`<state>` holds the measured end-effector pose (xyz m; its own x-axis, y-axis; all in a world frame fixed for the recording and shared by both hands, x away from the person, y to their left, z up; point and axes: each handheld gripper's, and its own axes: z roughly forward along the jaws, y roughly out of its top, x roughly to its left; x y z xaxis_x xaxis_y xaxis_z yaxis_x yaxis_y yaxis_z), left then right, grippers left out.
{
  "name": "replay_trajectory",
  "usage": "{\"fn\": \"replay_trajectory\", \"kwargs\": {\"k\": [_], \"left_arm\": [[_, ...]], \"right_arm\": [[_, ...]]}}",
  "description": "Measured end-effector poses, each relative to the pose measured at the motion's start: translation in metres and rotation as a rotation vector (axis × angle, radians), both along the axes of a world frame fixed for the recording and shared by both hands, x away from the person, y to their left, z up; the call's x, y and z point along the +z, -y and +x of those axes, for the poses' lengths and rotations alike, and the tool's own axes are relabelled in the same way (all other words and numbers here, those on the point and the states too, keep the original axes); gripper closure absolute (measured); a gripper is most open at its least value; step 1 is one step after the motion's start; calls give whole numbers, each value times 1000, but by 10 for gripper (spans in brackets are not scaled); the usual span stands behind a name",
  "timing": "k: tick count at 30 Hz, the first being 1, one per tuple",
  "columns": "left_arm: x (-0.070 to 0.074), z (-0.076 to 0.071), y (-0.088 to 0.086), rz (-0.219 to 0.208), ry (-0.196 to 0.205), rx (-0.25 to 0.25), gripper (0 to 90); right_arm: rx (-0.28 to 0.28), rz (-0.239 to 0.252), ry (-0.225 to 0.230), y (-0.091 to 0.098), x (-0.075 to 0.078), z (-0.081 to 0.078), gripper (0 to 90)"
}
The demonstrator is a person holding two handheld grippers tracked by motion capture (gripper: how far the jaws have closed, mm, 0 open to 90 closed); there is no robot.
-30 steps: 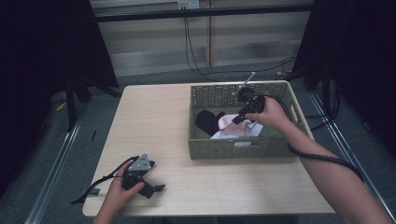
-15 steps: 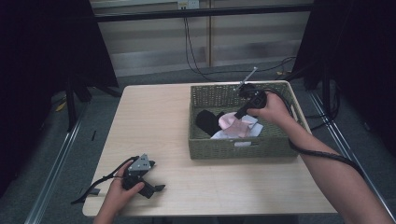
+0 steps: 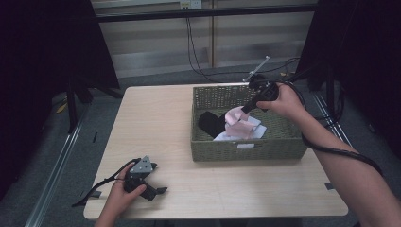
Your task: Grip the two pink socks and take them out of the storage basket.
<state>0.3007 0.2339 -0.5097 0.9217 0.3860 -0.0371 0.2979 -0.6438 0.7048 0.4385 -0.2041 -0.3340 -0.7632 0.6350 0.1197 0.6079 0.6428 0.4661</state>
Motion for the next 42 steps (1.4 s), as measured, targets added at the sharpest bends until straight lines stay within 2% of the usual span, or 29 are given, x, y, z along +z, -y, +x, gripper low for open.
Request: {"fn": "replay_trajectory", "kwargs": {"k": [12, 30, 42], "left_arm": [[0, 0, 0, 0, 0, 0, 0], [0, 0, 0, 0, 0, 0, 0], [0, 0, 0, 0, 0, 0, 0]], "right_arm": [[36, 15, -20, 5, 18, -14, 823], [97, 22, -24, 16, 44, -37, 824], [152, 22, -13, 16, 59, -58, 824]]}}
